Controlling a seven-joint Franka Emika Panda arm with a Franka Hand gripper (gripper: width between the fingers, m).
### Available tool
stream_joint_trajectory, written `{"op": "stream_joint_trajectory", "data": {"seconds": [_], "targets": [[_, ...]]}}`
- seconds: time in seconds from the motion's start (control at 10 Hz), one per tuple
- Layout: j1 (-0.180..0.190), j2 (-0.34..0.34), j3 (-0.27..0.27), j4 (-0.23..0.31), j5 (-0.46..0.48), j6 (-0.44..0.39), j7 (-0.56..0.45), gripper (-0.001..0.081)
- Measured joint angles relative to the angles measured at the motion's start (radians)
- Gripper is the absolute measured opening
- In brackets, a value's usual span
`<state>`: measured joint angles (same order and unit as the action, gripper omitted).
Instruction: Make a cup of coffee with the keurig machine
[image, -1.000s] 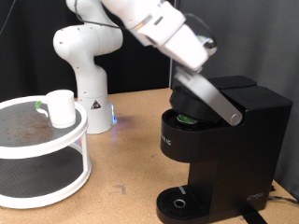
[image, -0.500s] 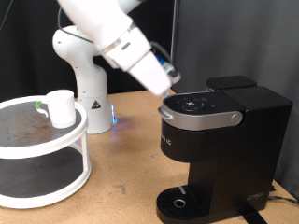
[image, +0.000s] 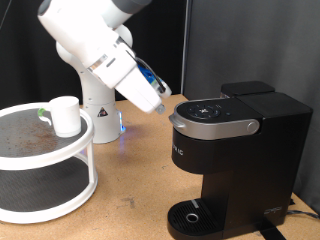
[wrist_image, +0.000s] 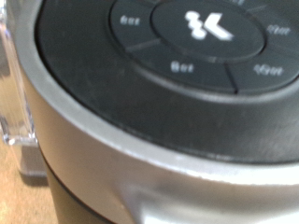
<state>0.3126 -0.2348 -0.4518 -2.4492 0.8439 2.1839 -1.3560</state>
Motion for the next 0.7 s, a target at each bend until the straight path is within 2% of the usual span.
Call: {"op": "stream_joint_trajectory", "data": {"seconds": [0.2,0.4,0.5,0.7], "targets": [[-0.006,-0.025,-0.046,0.021,0.01,-0.124,-0.023,0.0005],[-0.007,-0.024,-0.042,0.01,-0.002,-0.111,0.005,0.0005],[-0.013,-0.026,-0.049,0.006,-0.019,-0.157,0.029,0.0005],[-0.046,-0.048,-0.08,0.0,-0.101,-0.289,0.031,0.0005]]}}
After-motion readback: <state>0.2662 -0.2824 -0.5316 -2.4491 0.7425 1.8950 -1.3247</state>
